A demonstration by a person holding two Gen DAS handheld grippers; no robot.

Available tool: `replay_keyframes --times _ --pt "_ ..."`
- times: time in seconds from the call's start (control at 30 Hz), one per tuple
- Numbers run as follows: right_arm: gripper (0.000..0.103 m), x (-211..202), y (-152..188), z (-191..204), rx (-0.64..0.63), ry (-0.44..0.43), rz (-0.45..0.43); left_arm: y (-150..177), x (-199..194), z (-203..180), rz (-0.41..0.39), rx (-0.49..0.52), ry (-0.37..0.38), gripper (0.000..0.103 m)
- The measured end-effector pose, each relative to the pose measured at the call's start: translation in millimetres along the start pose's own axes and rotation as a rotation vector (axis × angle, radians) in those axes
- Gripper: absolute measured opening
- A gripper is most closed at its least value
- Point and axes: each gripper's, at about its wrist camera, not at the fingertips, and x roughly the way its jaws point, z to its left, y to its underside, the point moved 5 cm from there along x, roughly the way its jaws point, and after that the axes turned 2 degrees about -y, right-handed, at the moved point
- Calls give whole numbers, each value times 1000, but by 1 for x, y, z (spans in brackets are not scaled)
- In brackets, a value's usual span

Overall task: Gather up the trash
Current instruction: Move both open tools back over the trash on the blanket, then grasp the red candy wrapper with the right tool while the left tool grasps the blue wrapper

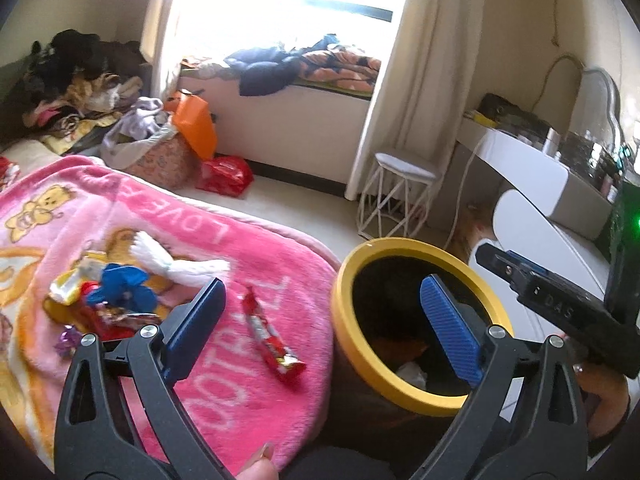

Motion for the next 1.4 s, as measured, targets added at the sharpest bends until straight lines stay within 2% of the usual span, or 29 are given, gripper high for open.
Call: replay_keyframes --times 0.37,0.47,0.6,1.13,1.4 --pt "57 -2 5 44 -84 -59 1 -4 -18 38 -39 -39 -64 90" --pt "61 1 9 57 -104 -78 11 -3 -20 49 -43 -59 -76 90" --pt "61 5 15 77 -139 -105 25 -2 -23 63 -49 -88 -96 92" --pt "62 34 49 148 -284 -222 144 2 -33 126 -59 -189 -195 92" --pt "62 54 61 162 -315 -237 202 5 -33 148 -51 -218 -227 92"
